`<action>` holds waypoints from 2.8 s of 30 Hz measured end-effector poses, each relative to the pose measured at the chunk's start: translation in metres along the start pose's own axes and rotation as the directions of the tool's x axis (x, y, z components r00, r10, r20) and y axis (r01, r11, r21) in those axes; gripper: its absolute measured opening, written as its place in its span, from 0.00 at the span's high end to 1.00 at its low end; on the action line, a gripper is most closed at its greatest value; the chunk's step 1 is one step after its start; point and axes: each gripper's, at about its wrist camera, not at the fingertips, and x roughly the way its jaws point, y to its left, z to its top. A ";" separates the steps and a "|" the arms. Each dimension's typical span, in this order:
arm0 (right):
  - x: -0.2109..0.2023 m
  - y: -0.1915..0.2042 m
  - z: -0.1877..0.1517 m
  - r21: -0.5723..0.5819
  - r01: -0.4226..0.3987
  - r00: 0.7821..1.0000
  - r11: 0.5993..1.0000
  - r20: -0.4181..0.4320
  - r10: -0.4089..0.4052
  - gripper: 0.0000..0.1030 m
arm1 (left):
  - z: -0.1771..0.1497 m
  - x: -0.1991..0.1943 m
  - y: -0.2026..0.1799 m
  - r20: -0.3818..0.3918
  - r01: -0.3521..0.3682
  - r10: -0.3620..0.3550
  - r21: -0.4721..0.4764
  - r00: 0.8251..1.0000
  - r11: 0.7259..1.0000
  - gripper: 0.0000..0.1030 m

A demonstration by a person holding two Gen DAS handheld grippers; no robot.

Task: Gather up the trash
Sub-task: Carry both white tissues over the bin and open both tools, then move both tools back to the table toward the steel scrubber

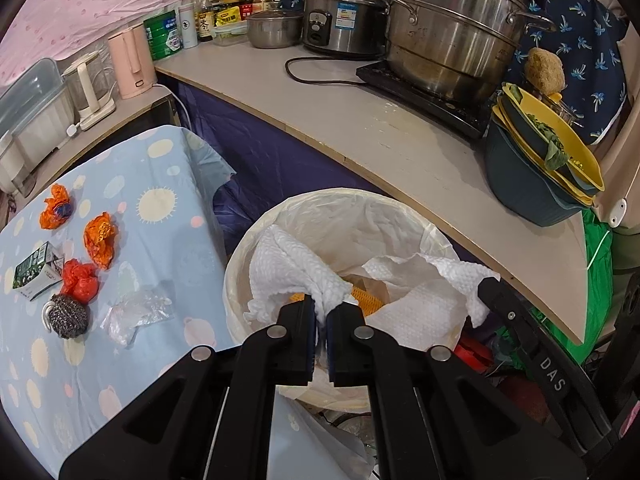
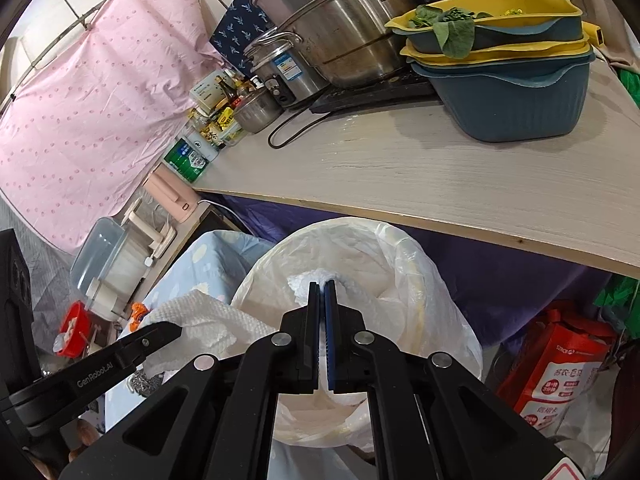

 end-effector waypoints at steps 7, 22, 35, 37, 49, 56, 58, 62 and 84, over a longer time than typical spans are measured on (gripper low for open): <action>0.001 -0.006 0.000 0.010 0.012 1.000 1.000 -0.004 -0.012 0.96 | 0.005 0.016 -0.008 -0.035 0.031 -0.031 0.004 0.999 1.000 0.96; -0.012 -0.005 0.001 0.019 0.018 0.999 1.000 0.026 -0.019 0.74 | 0.007 0.016 0.015 -0.020 0.035 -0.037 -0.089 0.999 0.995 0.49; -0.020 0.025 -0.004 -0.039 -0.004 1.000 0.999 0.030 0.005 0.72 | 0.001 -0.005 0.038 0.017 -0.001 0.003 -0.119 1.000 0.993 0.49; -0.021 0.031 -0.005 -0.050 -0.006 1.000 0.999 0.030 0.008 0.72 | -0.001 -0.009 0.043 0.020 -0.002 0.004 -0.127 1.000 0.992 0.49; -0.014 0.082 -0.022 -0.141 -0.039 0.999 0.989 -0.004 0.039 0.66 | -0.016 -0.032 0.091 0.048 -0.027 0.038 -0.206 0.998 0.978 0.49; 0.005 0.125 -0.045 -0.211 -0.075 0.996 0.975 -0.064 0.063 0.64 | -0.038 -0.042 0.147 0.029 -0.079 0.092 -0.298 0.995 0.951 0.49; 0.011 0.137 -0.051 -0.229 -0.087 0.994 0.970 -0.083 0.070 0.63 | -0.045 -0.045 0.165 0.022 -0.102 0.116 -0.323 0.993 0.941 0.49; 0.027 0.165 -0.070 -0.276 -0.115 0.988 0.954 -0.132 0.081 0.59 | -0.063 -0.051 0.204 -0.001 -0.150 0.162 -0.384 0.987 0.911 0.46; 0.136 0.245 -0.138 -0.375 -0.175 0.942 0.910 -0.332 0.044 0.46 | -0.114 -0.047 0.319 -0.075 -0.220 0.218 -0.585 0.973 0.781 0.30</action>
